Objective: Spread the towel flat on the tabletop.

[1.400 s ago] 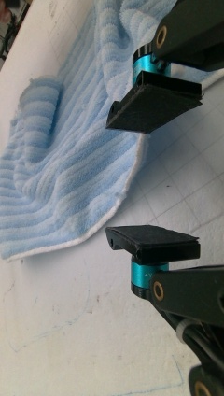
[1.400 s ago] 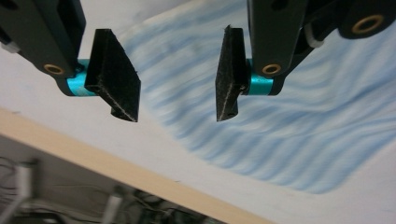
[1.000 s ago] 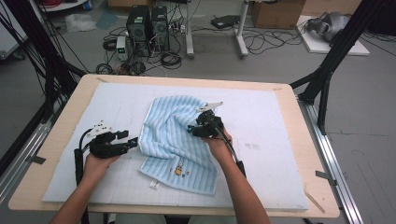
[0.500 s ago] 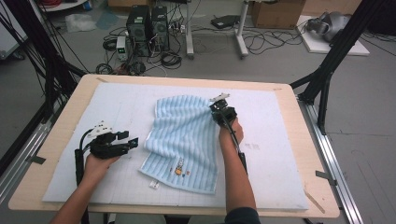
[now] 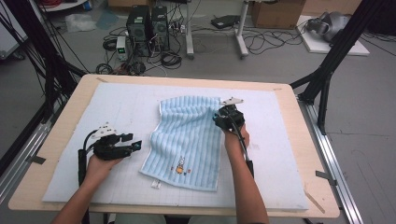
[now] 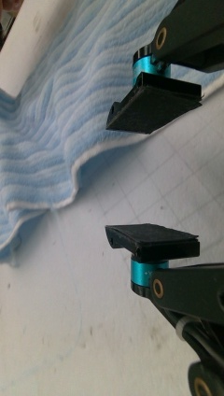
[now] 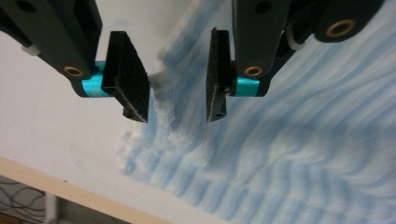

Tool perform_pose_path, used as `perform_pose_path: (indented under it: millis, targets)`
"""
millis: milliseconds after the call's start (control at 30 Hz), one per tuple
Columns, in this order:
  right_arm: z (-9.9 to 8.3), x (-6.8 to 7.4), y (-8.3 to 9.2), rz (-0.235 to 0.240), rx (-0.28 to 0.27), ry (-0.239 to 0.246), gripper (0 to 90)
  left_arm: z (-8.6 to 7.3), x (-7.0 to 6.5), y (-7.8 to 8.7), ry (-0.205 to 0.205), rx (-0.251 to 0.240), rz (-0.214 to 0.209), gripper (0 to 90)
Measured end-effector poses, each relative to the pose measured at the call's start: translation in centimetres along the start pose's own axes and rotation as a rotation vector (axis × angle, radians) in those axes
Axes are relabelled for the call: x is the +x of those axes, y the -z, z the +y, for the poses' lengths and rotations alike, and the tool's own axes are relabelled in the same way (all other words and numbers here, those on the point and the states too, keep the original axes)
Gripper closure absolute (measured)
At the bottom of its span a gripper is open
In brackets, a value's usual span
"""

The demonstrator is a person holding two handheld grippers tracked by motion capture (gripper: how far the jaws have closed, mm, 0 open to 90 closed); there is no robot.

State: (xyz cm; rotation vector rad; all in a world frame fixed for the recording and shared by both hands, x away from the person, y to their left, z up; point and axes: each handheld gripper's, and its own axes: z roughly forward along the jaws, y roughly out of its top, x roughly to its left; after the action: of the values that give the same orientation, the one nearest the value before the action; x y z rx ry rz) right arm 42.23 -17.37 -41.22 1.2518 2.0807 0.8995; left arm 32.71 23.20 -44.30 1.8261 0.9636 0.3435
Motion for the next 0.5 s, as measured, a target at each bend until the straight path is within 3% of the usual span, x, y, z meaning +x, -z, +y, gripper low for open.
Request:
perform_pose_path:
  millis: [133, 300, 333, 433, 500]
  targets:
    - [-1.5, 0.6, 2.2, 0.053, -0.016, 0.020, 53.2, 0.0, -0.9, -0.7, -0.017, 0.029, -0.043, 43.4]
    - [-4.1, 0.9, 4.8, 0.124, -0.021, 0.007, 46.1, -0.1, -1.7, -1.4, -0.037, 0.072, -0.074, 43.3]
    - [-4.6, 1.0, 5.3, 0.141, -0.016, 0.006, 44.9, -0.2, -2.0, -1.7, -0.028, 0.089, -0.094, 43.4]
    - [-6.2, 1.3, 6.2, 0.192, 0.015, 0.027, 43.8, -0.3, -2.7, -2.1, -0.056, 0.120, -0.097, 43.7]
    - [-6.9, 1.6, 6.7, 0.197, 0.022, 0.042, 44.2, -0.3, -3.1, -2.3, -0.064, 0.125, -0.109, 44.9]
